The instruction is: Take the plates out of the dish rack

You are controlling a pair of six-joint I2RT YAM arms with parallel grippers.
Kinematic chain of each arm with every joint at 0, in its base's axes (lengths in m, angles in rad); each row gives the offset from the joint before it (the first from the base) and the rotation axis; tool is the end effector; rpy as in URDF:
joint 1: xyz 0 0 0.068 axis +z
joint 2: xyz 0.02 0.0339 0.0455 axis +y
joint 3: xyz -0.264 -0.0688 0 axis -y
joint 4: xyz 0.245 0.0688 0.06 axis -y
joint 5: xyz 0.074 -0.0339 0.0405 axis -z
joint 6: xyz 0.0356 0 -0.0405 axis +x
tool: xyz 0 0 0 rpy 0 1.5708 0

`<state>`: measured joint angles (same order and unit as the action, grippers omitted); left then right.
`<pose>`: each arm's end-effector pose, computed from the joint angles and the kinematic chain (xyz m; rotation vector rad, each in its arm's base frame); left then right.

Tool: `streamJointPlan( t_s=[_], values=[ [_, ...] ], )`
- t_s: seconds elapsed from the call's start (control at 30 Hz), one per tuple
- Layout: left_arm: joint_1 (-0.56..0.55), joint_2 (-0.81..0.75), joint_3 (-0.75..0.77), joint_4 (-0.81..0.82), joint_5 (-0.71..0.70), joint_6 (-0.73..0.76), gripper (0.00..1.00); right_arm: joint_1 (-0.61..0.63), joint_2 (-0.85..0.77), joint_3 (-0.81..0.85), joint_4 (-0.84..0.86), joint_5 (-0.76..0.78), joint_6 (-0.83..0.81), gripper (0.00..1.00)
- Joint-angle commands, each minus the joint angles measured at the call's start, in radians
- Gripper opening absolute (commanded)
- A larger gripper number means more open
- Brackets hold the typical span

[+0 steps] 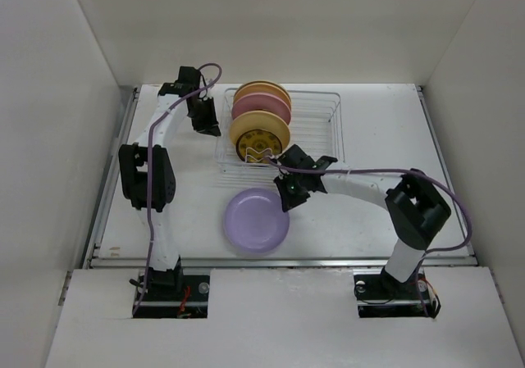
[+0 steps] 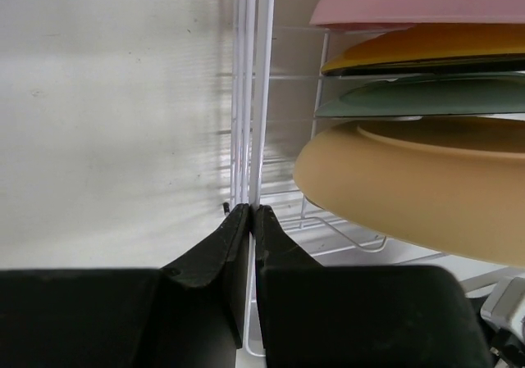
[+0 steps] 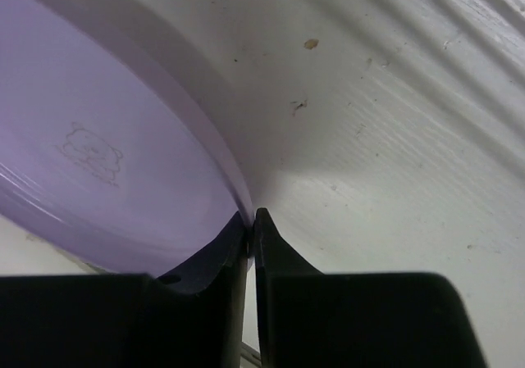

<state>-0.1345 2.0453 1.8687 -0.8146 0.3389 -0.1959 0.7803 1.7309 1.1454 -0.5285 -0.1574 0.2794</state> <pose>0.4456 -0.0722 0.2744 0.0522 2.5729 -0.5598 0.2431 0.2485 0.1908 -0.7384 2.6809 0.5158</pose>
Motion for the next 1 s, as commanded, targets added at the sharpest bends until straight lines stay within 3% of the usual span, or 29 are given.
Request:
streamJointPlan(
  t_s=[0.0,0.17,0.2,0.23,0.27,0.37,0.53,0.63,0.67,0.77,0.97],
  values=[
    [-0.037,-0.037,-0.065,-0.026,-0.003,-0.072,0.00,0.007,0.006,0.040,0.039,0.084,0.024,0.13],
    [-0.037,-0.037,-0.106,0.009,-0.021,-0.134,0.00,0.007,0.006,0.089,0.003,0.094,0.015,0.20],
    [-0.037,-0.028,-0.106,0.009,-0.021,-0.134,0.00,0.007,0.006,0.118,-0.023,0.094,0.004,0.25],
    [-0.037,-0.028,-0.083,-0.001,-0.021,-0.120,0.00,0.007,-0.008,0.137,-0.040,0.094,-0.005,0.42],
    [-0.037,-0.016,-0.072,-0.001,-0.009,-0.109,0.00,0.007,-0.008,0.158,-0.062,0.094,-0.015,0.51],
    [-0.037,-0.007,-0.043,-0.040,-0.023,-0.100,0.00,0.016,-0.050,0.261,-0.154,0.045,-0.054,0.66],
    [-0.037,-0.007,-0.020,-0.049,-0.023,-0.091,0.00,0.016,-0.083,0.456,-0.162,0.137,-0.097,0.67],
    [-0.037,-0.007,-0.020,-0.058,-0.023,-0.091,0.00,0.007,0.068,0.591,-0.189,0.237,-0.160,0.63],
    [-0.037,-0.007,-0.020,-0.058,-0.023,-0.091,0.00,-0.002,0.119,0.705,-0.226,0.331,-0.160,0.61],
    [-0.037,-0.007,-0.020,-0.067,-0.023,-0.091,0.00,-0.013,0.292,0.894,-0.275,0.368,-0.219,0.56],
    [-0.037,-0.016,-0.029,-0.067,-0.041,-0.080,0.00,-0.044,0.398,0.968,-0.275,0.452,-0.230,0.59]
  ],
)
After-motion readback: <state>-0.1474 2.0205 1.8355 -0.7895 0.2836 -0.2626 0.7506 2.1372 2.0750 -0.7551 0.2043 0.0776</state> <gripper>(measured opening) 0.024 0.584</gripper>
